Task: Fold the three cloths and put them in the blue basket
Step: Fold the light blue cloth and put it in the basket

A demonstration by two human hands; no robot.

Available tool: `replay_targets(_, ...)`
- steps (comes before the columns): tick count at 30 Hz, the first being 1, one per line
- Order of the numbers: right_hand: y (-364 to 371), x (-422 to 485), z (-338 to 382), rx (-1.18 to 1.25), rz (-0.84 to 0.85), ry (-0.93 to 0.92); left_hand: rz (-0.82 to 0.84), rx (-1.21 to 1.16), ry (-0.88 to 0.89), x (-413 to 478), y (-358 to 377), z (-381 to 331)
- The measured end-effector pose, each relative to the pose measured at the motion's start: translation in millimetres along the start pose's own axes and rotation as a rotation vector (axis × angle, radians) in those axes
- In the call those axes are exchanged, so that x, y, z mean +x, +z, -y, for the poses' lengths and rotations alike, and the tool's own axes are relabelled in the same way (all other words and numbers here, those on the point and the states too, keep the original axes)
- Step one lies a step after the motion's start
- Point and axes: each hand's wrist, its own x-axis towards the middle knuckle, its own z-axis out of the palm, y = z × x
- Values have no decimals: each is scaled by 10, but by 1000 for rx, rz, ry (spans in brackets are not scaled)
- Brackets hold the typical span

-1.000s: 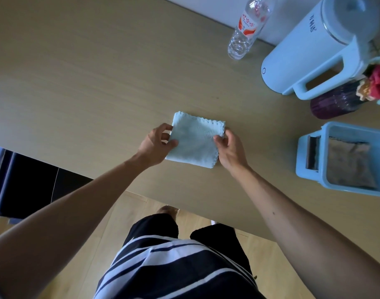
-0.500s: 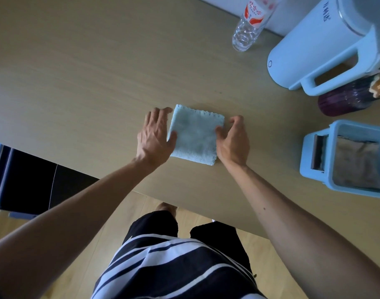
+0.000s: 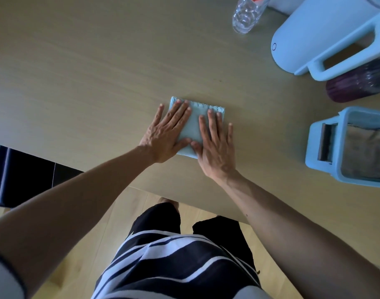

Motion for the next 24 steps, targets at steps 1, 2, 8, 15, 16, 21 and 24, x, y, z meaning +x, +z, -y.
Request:
replay_targets(1, -16, -17, -32, -15, 7, 5, 2, 9, -5, -1, -8, -6)
replay_targets(2, -27, -44, -58, -24, 14, 18, 7, 17, -12, 5, -22, -12)
replay_targets(8, -105, -375, -123, 106, 63, 179, 36, 81, -83, 285, -228, -218)
replay_targets(15, -359, -745, -237, 319, -17, 292, 120, 175, -150, 563, -452, -365)
replay_targets(16, -411, -776, -263, 370, -33, 308, 149, 156, -184, 579, -478, -392)
replay_targets(21, -855, -903, -430, 528, -142, 239, 279, -91, -371, 575, -656, -665)
replay_targets(24, -1220, -978, -578, 628, -270, 158, 238, -308, -462, 570, -962, -1029)
